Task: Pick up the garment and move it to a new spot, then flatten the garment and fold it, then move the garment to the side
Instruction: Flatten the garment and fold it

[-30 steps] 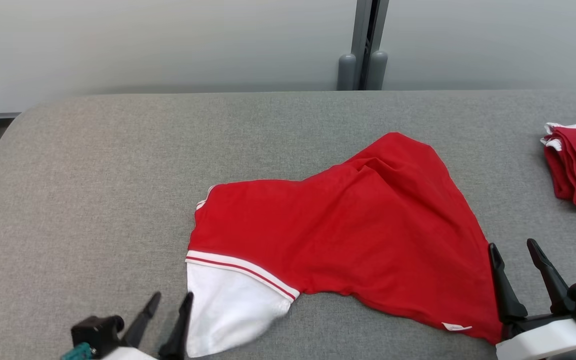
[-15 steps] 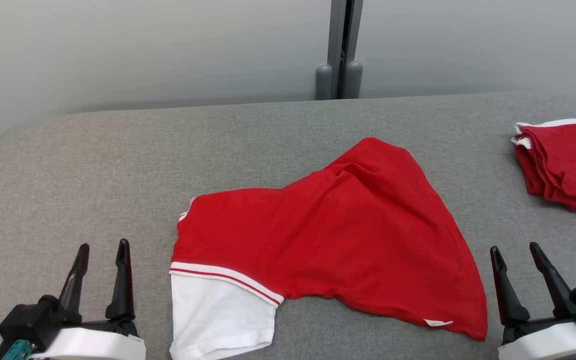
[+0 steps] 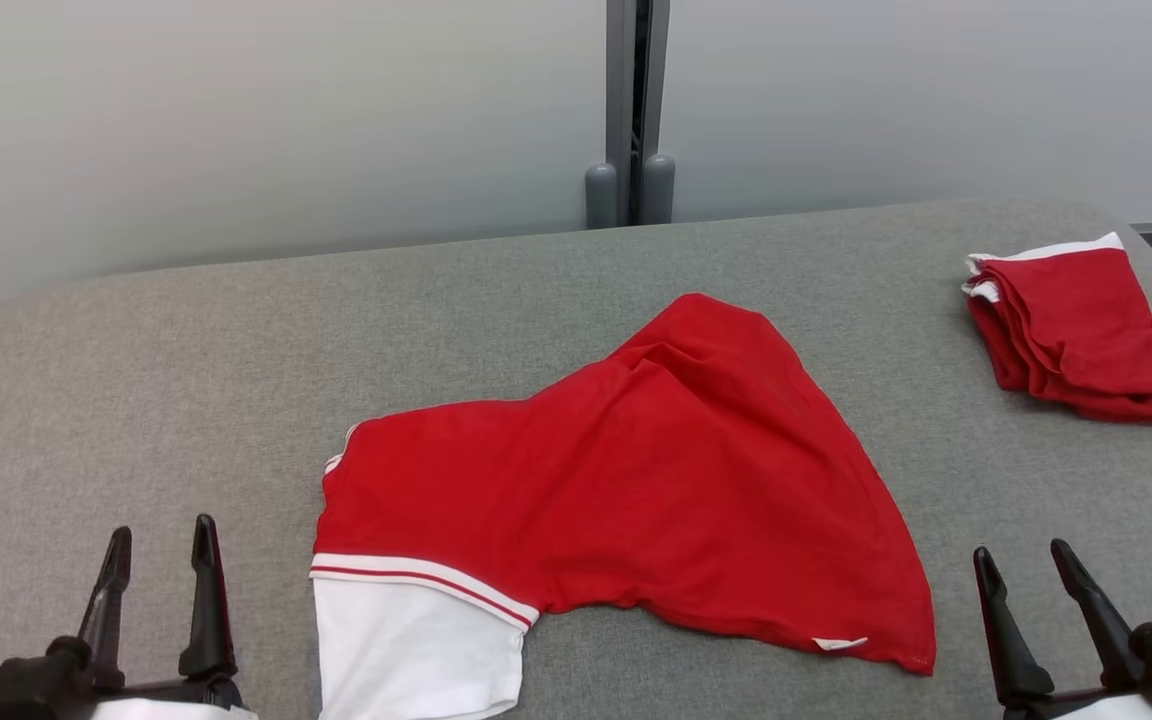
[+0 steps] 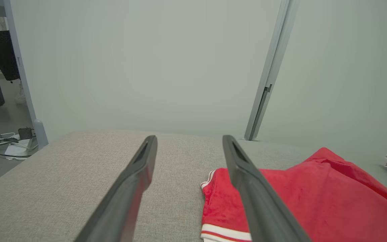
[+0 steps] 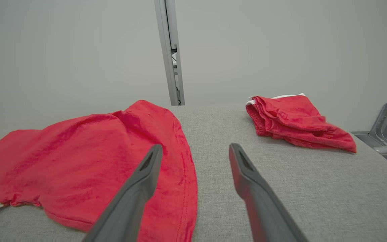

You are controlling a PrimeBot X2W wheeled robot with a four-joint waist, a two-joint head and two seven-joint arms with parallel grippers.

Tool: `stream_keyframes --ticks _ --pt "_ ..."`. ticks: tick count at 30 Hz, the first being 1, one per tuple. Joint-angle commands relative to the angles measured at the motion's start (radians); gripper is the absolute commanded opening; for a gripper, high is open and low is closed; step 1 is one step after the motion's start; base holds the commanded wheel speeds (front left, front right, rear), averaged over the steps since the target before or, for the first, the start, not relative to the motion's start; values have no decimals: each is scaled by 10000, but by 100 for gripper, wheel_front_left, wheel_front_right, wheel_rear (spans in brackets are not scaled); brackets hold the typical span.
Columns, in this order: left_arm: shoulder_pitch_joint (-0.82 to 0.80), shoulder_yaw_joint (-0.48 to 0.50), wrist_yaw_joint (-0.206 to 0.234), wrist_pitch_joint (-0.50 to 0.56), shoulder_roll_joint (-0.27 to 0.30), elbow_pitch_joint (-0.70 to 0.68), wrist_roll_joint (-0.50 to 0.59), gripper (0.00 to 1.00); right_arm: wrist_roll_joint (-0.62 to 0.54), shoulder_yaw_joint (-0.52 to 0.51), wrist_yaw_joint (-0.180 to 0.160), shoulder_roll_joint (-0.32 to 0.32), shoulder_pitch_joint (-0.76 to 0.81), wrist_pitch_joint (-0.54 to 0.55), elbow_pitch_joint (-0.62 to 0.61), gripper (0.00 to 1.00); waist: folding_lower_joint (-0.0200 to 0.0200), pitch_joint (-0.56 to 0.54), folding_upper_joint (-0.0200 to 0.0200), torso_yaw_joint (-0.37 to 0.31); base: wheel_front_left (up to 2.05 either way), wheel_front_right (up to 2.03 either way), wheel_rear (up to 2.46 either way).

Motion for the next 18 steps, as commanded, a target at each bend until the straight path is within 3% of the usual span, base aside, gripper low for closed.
stream_keyframes --ticks 1,18 --pt "74 68 -94 -11 -16 82 222 100 0 -3 2 3 77 -51 58 100 0 -46 0 -39 0 0 0" --pt "91 361 -500 -12 -338 457 1123 100 67 120 2 42 65 -51 301 100 0 -188 0 65 0 0 0"
